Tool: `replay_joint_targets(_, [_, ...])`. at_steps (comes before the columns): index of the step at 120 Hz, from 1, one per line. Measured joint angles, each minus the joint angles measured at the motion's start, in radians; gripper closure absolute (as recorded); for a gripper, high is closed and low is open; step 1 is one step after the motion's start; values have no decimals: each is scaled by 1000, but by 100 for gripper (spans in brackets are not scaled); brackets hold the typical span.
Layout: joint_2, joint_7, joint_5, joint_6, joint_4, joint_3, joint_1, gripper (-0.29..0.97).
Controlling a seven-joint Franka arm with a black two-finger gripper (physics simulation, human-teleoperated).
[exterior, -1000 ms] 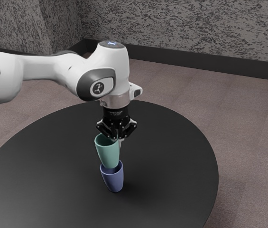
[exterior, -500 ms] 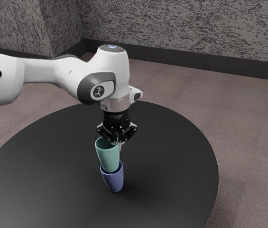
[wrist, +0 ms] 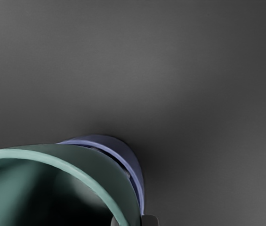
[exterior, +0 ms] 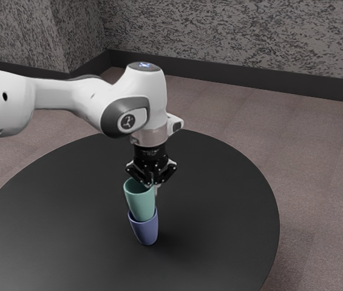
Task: Place the left cup onto the right cup
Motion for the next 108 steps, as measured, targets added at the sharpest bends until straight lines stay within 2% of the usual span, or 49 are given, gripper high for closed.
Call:
replay_joint_targets(8, [2, 0, 0, 3, 0, 0, 0, 76])
replay_joint_targets(29, [1, 5, -2, 8, 0, 0, 0, 38])
replay_joint_targets(48, [-3, 8, -2, 7, 0, 0, 0, 18])
replay_joint_targets(72, [-16, 10, -2, -2, 0, 0, 0, 7])
replay_joint_targets(108, [-59, 13, 8, -10, 2, 0, -2, 2])
